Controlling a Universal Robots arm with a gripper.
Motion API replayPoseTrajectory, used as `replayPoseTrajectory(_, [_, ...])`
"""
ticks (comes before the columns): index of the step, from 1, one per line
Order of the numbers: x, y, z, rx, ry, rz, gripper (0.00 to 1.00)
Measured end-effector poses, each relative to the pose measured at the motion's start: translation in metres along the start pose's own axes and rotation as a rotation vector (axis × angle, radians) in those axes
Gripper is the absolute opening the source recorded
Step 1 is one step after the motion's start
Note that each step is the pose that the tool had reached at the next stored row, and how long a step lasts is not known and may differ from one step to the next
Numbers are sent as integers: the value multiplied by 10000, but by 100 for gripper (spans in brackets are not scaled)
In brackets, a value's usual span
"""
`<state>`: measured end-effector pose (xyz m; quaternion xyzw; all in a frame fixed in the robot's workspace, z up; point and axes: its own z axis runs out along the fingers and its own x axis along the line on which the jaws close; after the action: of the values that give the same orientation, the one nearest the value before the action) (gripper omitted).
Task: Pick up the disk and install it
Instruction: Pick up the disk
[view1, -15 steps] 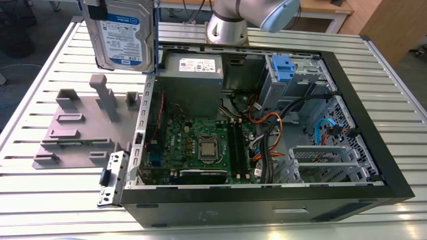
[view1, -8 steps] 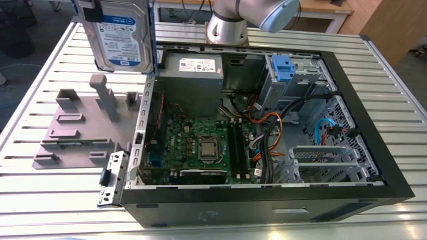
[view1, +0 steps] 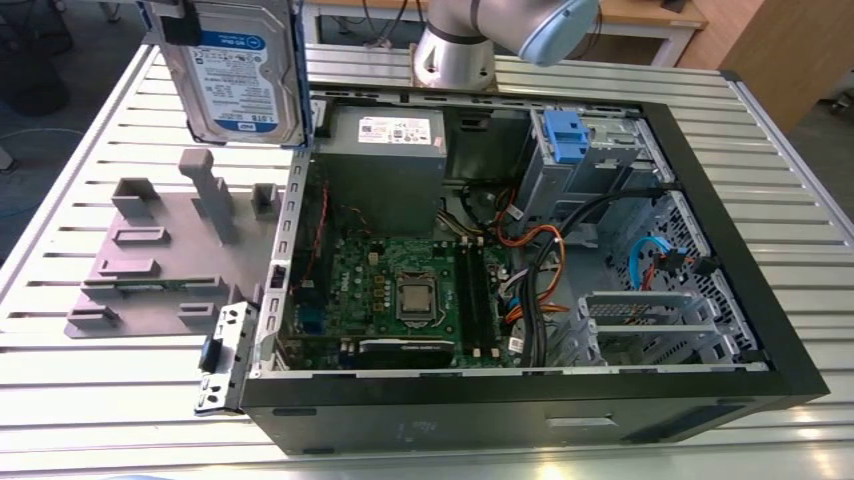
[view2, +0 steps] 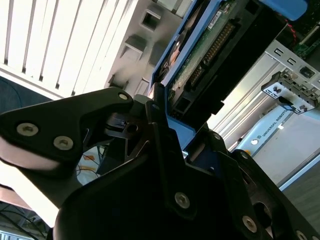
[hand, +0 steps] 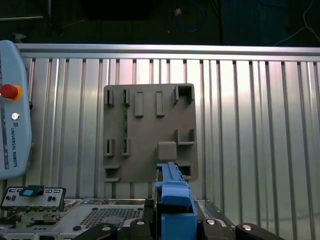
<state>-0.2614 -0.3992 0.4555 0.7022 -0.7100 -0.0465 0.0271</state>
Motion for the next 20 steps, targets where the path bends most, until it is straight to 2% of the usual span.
replayPoseTrajectory(9, [0,6,1,0,1,1,37])
replayPoseTrajectory(11, [0,7,-1,1,33,5,37])
replayPoseTrajectory(16, [-3,18,-116,2,35,4,37])
replayPoseTrajectory(20, [28,-2,-127,-23,36,4,37])
